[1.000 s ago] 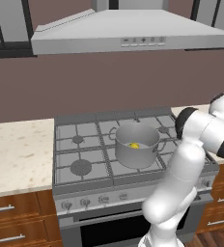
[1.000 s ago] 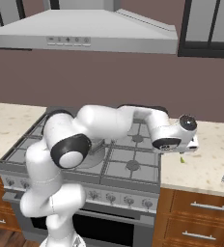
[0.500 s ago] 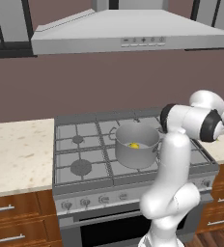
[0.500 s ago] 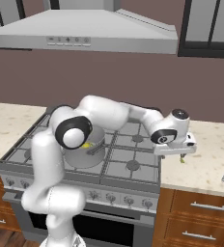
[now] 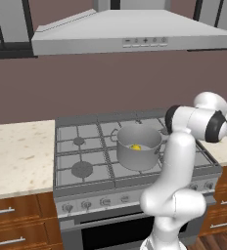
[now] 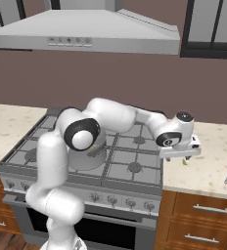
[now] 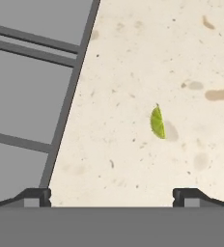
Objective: Put the lemon and lemon wedge in the pot. Retrieve the spatula and lightly stir the vegetables in the pot.
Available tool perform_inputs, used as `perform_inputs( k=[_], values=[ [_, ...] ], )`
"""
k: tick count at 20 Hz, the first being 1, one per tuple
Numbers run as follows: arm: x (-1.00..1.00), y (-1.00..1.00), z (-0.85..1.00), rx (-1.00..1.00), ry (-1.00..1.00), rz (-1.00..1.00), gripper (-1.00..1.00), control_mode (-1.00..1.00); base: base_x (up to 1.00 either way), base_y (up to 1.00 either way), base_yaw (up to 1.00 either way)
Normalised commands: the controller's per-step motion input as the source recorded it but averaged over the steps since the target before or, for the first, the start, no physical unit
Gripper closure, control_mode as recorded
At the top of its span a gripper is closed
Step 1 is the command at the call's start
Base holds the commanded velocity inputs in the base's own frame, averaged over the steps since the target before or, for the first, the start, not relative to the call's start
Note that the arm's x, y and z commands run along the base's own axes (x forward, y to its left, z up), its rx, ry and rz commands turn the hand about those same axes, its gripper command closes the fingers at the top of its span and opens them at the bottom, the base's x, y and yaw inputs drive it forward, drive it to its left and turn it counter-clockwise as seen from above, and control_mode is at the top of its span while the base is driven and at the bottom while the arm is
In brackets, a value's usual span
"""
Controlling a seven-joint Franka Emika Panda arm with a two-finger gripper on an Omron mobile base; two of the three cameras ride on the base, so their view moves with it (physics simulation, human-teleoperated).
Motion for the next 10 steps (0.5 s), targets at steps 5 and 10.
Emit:
perform_inputs(
  k=[5,10],
  values=[
    [0.07,-0.31,0.00,0.00,0.09,0.03,-1.00,-1.00,0.00,0.00,0.00],
    [0.27,-0.12,-0.06,0.00,0.08,0.10,-1.00,-1.00,0.00,0.00,0.00]
  ],
)
